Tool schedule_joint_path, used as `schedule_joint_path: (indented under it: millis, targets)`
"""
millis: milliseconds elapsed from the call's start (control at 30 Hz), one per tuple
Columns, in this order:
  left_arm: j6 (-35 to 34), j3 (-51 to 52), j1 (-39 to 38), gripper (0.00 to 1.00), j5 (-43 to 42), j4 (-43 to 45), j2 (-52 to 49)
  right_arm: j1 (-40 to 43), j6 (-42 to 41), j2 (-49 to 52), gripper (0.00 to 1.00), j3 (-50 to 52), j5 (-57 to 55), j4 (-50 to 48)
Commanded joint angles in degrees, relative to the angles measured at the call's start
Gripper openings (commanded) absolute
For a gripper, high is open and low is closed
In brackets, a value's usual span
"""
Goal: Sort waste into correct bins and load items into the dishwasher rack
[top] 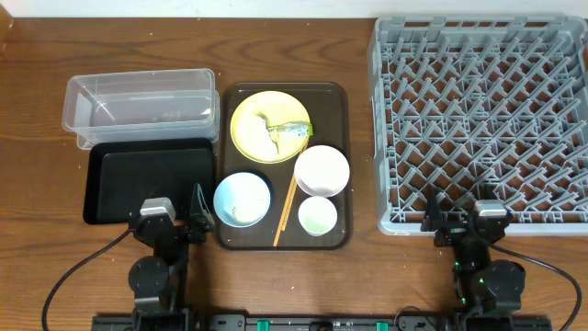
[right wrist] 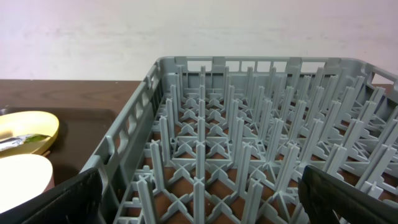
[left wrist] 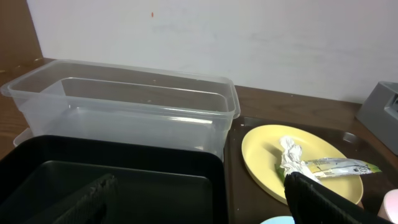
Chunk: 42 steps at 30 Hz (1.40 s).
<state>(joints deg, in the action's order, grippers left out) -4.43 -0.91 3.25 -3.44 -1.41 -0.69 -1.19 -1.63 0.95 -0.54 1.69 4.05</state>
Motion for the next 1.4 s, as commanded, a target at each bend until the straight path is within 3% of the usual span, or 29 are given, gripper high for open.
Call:
schedule_joint_path:
  millis: [0,200,467,767,1133,1367]
  targets:
    - [-0.3,0.7,-0.1,0.88,0.1,-2.4,0.3,0.5,1.0,-0.5,0.99,0.2,-0.2,0.0]
    - [-0.6,-0.8,-0.1,0.88,0.0,-3.8,-2.5,0.5,-2.1,-0.3,0.99,-0.2,-0.9,0.0]
    - [-3.6,-12.9,-0.1,0.88,-1.8,-12.9,-17.4,0.5,-7.1,5.3,0.99,-5.9,-3.5,0.7]
    - [-3.5,-36.2,-0.1,0.88,-7.1,-23.6,-44.0,0.5,-7.1,26.9,0.99,-24.0,-3.6,9.9]
    - [-3.5,-68.9,-0.1,0.88,-8.1,-57.7,-70.7,0.5,-5.8,52.2,0.99,-50.5,-3.1,33.8]
    - [-3.6,-70.6,-0.1,0.87,-9.2,-54.9,-72.3,0.5,-6.2,57.4,0.99,-54.1,-2.7,37.4]
